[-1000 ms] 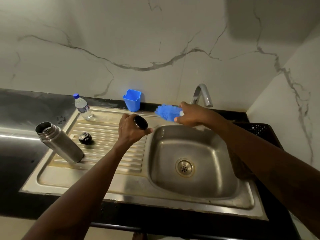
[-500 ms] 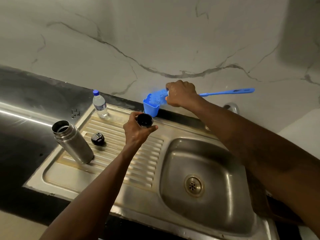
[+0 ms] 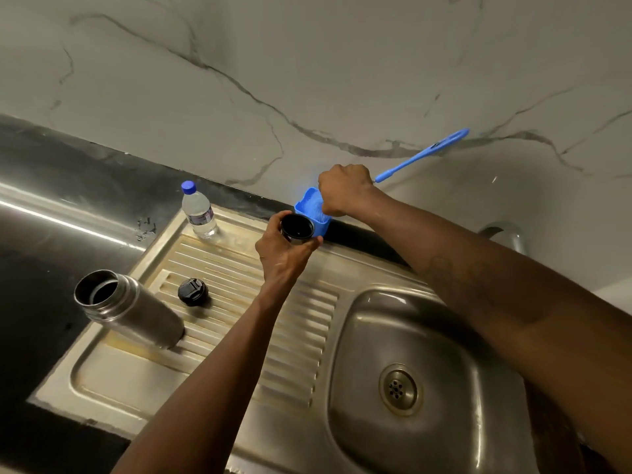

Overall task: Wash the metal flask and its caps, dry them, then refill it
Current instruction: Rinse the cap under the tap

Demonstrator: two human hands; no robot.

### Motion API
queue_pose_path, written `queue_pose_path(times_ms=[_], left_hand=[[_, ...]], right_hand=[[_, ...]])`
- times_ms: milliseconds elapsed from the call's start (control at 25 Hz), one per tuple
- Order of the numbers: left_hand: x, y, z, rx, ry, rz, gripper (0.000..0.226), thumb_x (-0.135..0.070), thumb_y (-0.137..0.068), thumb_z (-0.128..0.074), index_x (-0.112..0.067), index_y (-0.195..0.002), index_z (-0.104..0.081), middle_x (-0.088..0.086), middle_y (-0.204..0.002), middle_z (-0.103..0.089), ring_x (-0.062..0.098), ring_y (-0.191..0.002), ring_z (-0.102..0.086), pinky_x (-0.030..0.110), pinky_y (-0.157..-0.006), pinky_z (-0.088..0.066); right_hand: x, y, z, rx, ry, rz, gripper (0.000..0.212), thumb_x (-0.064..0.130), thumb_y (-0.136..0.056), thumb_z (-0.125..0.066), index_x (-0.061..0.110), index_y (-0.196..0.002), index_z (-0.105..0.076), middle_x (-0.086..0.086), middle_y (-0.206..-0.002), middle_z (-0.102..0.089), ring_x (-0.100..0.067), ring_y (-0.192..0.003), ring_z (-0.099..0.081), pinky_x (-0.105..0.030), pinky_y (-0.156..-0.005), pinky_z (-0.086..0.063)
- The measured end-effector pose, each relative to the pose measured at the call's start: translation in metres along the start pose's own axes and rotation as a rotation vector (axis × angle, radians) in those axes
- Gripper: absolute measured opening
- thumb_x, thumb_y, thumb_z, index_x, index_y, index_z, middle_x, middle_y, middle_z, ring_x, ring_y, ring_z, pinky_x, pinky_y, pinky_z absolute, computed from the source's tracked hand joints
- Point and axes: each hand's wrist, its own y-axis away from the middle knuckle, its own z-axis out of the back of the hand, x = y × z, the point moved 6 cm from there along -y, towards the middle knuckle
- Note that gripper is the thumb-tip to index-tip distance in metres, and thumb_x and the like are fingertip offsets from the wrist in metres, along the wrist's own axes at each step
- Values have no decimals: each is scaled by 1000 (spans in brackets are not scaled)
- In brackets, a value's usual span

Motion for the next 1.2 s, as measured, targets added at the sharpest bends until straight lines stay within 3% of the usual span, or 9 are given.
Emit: queue_pose_path(times_ms=[120, 240, 360, 520, 720, 840, 960, 1040, 1200], left_hand=[[2, -8, -3, -12, -17, -13, 67, -35, -58, -101, -27, -116, -69, -19, -95, -69, -18, -84, -60, -1, -74, -41], [9, -12, -4, -1, -50, -12, 67, -37, -57, -101, -28, -116, -70, -19, -95, -69, -16, -85, -59, 0, -74, -41], [17, -10, -7, 33, -18, -8, 69, -24, -56, -101, -27, -119, -71, -13, -100, -71, -13, -92, -62, 5, -79, -49], [17, -3, -8, 23, -15, 31, 68, -21, -55, -101, -27, -116, -72, -13, -97, -72, -18, -87, -61, 8, -78, -51], [6, 4, -3, 25, -26, 54, 66, -21, -56, -100, -26, -115, -72, -11, -99, -73, -8, -86, -64, 13, -82, -52], [-2, 9, -2, 42, -28, 82, 68, -19, -57, -100, -24, -118, -70, -13, -99, -70, 3, -89, -65, 2, -74, -44], [-12, 21, -3, 42, 18, 101, 71, -27, -58, -99, -28, -120, -64, -18, -96, -65, 0, -87, -66, 3, -73, -44], [-21, 33, -6, 17, 15, 59, 60, -35, -64, -89, -27, -119, -66, -16, -95, -67, 5, -88, -69, 2, -73, -44], [-27, 65, -24, 71, 11, -8, 41, -18, -75, -83, -17, -114, -70, -9, -97, -72, 4, -86, -69, -3, -69, -42]], right_hand=[[9, -14, -14, 47, 60, 44, 26, 23, -87, -61, 21, -113, -60, -2, -96, -51, -30, -96, -66, -41, -84, -55], [17, -20, -24, 69, 147, 85, 26, 25, -89, -61, 23, -115, -60, -2, -101, -55, -30, -98, -67, -42, -85, -56], [21, -20, -25, 53, 227, 107, 25, 26, -90, -62, 24, -115, -61, 0, -110, -62, -29, -101, -67, -42, -90, -55], [23, -14, -20, -47, 265, 150, 25, 28, -92, -64, 25, -116, -61, 0, -115, -64, -27, -108, -63, -41, -91, -49], [29, 6, -10, -276, 210, 355, 35, 34, -90, -64, 27, -124, -63, 2, -117, -65, -23, -116, -53, -41, -87, -43], [26, 25, -1, -330, 0, 441, 31, 30, -89, -64, 24, -120, -68, 2, -110, -68, -20, -112, -56, -36, -87, -48], [21, 56, -7, -262, -453, 391, 22, 26, -89, -60, 28, -108, -70, 5, -97, -69, -16, -95, -61, -37, -79, -54], [17, 81, -21, -251, -683, 358, 20, 27, -90, -58, 30, -103, -73, 8, -91, -69, -10, -85, -62, -36, -78, -54], [0, 126, -57, -346, -875, 166, 32, 41, -90, -70, 24, -117, -73, 1, -110, -68, -15, -101, -63, -30, -92, -51]])
